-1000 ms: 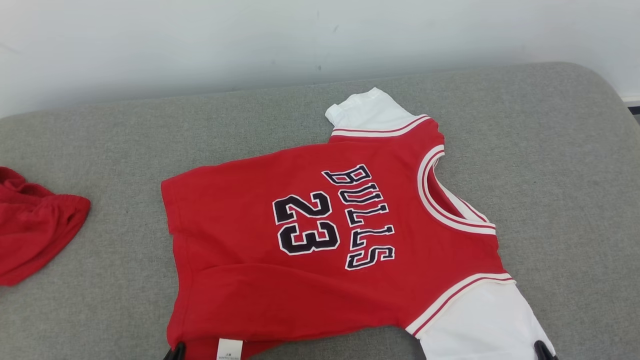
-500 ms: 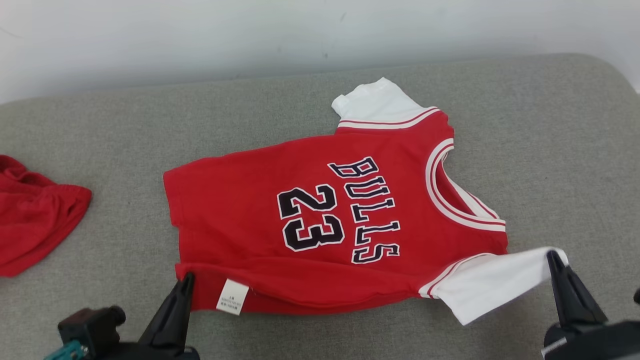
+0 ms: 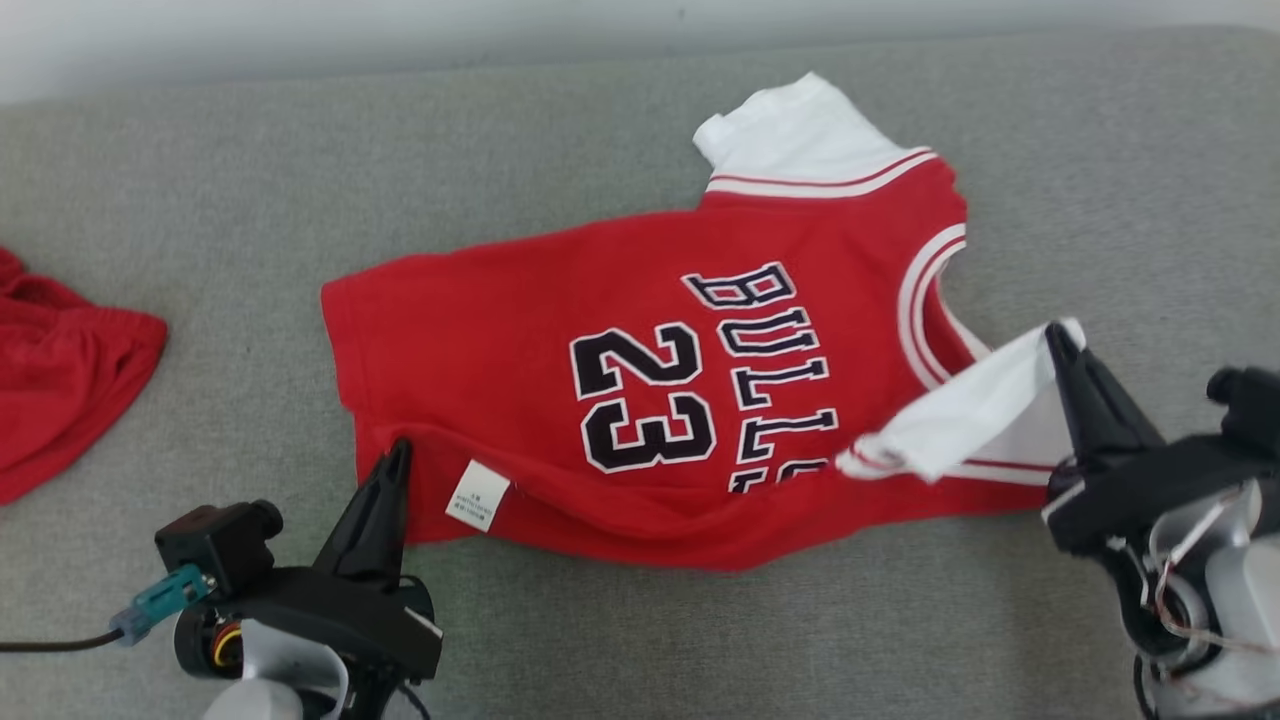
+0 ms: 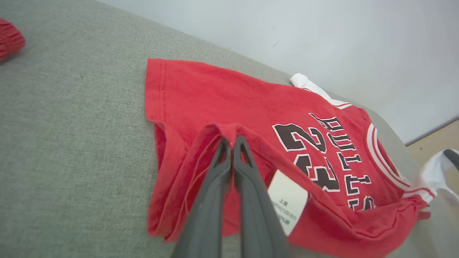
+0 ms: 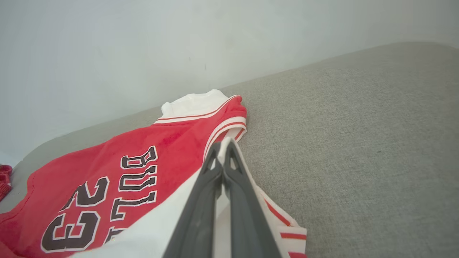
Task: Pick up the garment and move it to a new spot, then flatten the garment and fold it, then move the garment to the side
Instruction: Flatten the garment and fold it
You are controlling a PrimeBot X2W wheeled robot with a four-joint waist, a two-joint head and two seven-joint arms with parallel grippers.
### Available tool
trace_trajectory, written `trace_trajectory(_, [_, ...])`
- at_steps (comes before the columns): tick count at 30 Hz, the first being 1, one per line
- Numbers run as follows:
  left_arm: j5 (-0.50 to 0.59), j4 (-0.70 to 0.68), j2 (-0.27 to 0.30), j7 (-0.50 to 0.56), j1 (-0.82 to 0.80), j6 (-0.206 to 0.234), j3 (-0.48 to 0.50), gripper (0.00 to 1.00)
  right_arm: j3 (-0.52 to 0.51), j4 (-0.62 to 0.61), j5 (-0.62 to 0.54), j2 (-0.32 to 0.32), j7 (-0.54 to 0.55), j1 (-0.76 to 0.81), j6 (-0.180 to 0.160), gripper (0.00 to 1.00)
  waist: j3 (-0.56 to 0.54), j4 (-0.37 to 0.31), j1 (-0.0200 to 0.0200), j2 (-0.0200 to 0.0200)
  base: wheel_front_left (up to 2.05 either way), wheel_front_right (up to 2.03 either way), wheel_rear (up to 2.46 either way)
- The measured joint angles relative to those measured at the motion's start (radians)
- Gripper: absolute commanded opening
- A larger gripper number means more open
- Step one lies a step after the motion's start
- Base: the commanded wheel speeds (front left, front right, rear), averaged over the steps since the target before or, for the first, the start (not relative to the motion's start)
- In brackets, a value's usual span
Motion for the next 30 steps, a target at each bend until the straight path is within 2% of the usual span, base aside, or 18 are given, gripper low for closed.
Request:
trace_trajectory(13, [-0.001, 0.09, -0.053, -0.061, -0.062, -0.018, -0.002, 0.0, 0.131, 0.26, 0.088, -0.075, -0.045, -0.241, 0.0, 0.0, 0.056, 0.066, 0.0, 0.0, 0.0, 0.0, 0.0])
trace_trajectory(24, [-0.018, 0.151, -0.075, -0.074, -0.077, -0.026, 0.0, 0.0, 0.213, 0.366, 0.151, -0.092, -0.132, -0.322, 0.0, 0.0, 0.068, 0.074, -0.0001, 0.0, 0.0, 0.0, 0.0])
trace_trajectory(25, [-0.019, 0.157, -0.078, -0.074, -0.079, -0.028, -0.001, 0.0, 0.221, 0.375, 0.156, -0.092, -0.141, -0.327, 0.0, 0.13, 0.067, 0.073, -0.0001, 0.0, 0.0, 0.0, 0.0])
trace_trajectory(26, [-0.022, 0.162, -0.08, -0.076, -0.08, -0.031, -0.001, 0.0, 0.229, 0.383, 0.157, -0.092, -0.151, -0.33, 0.0, 0.74, 0.066, 0.072, -0.0001, 0.0, 0.0, 0.0, 0.0])
trace_trajectory(27, [-0.026, 0.168, -0.08, -0.075, -0.081, -0.034, -0.002, 0.28, 0.232, 0.388, 0.169, -0.092, -0.162, -0.33, 0.0, 1.0, 0.064, 0.072, -0.0001, 0.0, 0.0, 0.0, 0.0])
trace_trajectory(28, [-0.029, 0.17, -0.082, -0.076, -0.081, -0.037, -0.002, 1.0, 0.238, 0.389, 0.184, -0.091, -0.172, -0.329, 0.0, 1.0, 0.063, 0.071, -0.0001, 0.0, 0.0, 0.0, 0.0])
trace_trajectory(30, [-0.027, 0.173, -0.081, -0.08, -0.081, -0.039, -0.006, 1.0, 0.243, 0.39, 0.186, -0.095, -0.206, -0.329, 0.0, 1.0, 0.059, 0.071, -0.0003, 0.0, 0.0, 0.0, 0.0])
